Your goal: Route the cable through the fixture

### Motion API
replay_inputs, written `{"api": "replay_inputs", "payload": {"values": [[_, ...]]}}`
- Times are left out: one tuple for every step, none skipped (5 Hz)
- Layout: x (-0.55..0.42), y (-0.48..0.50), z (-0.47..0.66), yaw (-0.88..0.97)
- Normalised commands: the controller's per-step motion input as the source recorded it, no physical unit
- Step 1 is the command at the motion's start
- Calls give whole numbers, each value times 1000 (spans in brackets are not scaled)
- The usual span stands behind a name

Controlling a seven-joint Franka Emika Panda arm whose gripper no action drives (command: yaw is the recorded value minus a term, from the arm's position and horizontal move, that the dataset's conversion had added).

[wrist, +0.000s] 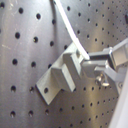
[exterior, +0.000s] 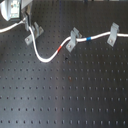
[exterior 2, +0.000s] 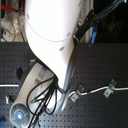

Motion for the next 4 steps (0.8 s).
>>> {"api": "replay_inputs", "payload": {"values": [[-170, -201, -114, 0], [-17, -182, -308, 0], [0, -430, 5, -69], [-19, -503, 3, -69]]}}
